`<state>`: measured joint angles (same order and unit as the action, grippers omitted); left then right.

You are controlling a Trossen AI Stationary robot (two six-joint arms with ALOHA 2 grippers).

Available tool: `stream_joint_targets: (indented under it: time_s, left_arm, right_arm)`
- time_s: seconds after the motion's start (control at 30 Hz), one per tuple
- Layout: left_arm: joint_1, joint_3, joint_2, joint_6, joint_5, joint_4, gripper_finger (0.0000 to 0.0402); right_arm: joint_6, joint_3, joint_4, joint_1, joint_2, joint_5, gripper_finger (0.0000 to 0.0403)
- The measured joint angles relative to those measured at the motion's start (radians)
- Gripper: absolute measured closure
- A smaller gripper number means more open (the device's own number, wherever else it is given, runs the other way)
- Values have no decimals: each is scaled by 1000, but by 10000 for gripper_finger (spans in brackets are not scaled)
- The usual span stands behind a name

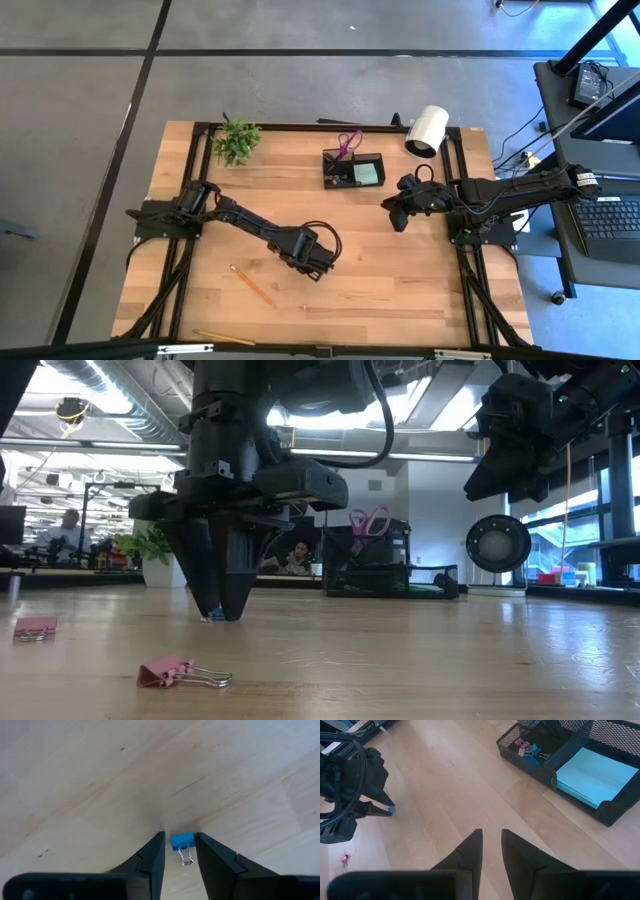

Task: Pick and place office supplies into organizer
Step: Put the blue binder clip into the black desk organizer

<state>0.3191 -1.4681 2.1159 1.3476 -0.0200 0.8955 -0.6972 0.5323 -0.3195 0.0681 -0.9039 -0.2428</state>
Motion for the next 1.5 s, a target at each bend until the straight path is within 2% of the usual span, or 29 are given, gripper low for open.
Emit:
stream_joint_targets:
  time_s: [0.2, 0.57, 0.87, 0.97, 1.23, 1.5]
  left_arm:
    - [1, 0, 0, -107, 0, 1, 306]
    - [1, 0, 0, -160, 36, 1, 341]
    - [-4, 3, -30, -265, 54, -5, 341]
    - [-17, 8, -57, -311, 94, -5, 341]
    - [-131, 5, -144, -507, 225, -39, 341]
    - [-317, 3, -154, -814, 244, -244, 341]
  right_arm:
    - [18, 0, 0, 0, 0, 0, 327]
    - [25, 0, 0, 0, 0, 0, 327]
    - [24, 0, 1, 0, 0, 0, 327]
    - [21, 0, 11, 0, 0, 0, 327]
    - [21, 0, 26, 0, 0, 0, 327]
    - [31, 0, 32, 0, 0, -1, 327]
